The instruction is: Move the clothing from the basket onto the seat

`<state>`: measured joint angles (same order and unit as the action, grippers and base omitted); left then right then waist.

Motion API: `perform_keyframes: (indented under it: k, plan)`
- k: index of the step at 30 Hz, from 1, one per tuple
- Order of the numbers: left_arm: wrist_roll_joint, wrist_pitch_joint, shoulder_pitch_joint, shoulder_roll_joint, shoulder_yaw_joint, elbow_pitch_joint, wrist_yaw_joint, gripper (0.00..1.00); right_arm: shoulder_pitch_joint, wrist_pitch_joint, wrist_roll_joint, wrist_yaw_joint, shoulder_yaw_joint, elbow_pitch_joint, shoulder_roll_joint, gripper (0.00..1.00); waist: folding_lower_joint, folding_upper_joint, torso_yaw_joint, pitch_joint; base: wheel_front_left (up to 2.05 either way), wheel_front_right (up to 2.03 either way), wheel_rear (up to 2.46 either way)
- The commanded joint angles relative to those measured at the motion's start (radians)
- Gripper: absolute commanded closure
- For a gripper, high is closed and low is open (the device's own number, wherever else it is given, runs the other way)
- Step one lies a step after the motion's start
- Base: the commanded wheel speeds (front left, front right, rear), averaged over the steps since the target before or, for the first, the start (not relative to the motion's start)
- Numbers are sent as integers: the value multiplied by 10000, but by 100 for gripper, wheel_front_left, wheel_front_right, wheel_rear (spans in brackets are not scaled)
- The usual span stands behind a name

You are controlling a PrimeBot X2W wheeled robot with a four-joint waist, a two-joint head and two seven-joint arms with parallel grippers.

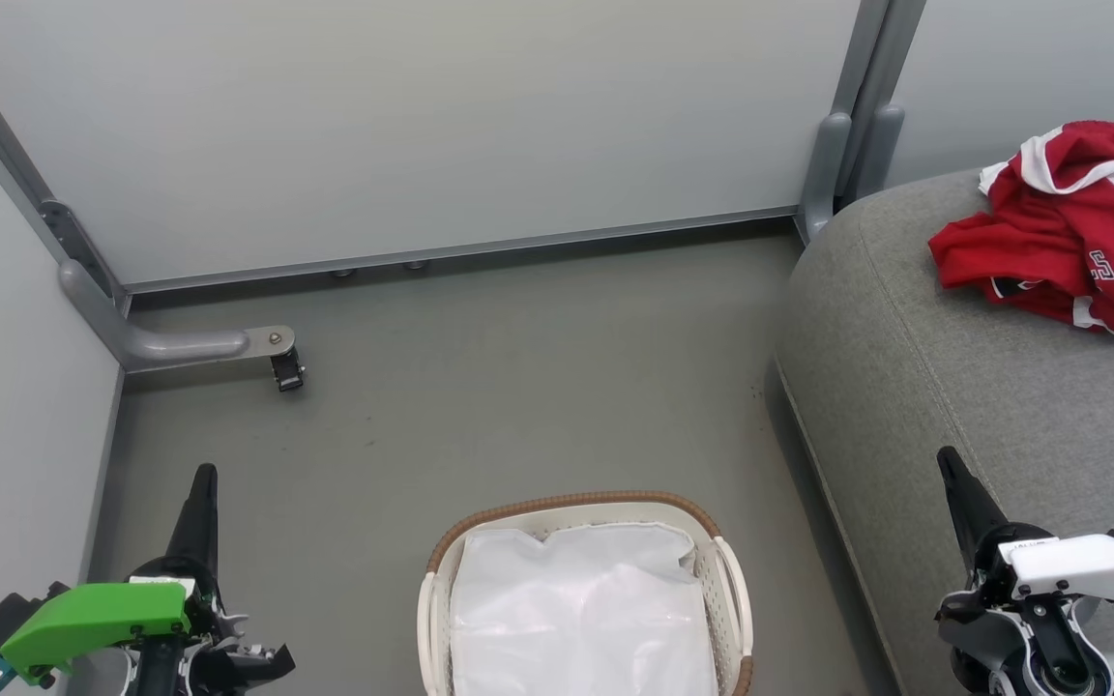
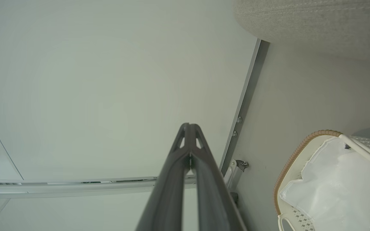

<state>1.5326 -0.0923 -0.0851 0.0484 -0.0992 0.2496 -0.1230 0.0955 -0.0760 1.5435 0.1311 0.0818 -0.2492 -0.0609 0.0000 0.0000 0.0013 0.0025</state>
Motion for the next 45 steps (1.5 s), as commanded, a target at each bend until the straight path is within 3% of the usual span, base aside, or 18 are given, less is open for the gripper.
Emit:
perform_keyframes:
  k: [1,12,45]
  plan:
    - [207,-55,-234,52,-71,-53,-63,100,150,-76,202,-6,57,58,-48,100,0,0,-2,0,0,0,0]
    - [849,-246,-313,52,-178,-59,-112,100,156,-293,882,-5,188,82,-36,100,0,0,-13,6,0,0,0]
    - [813,-257,-298,43,-178,-52,-103,100,152,-331,770,-5,245,70,16,100,0,0,-13,6,0,0,0]
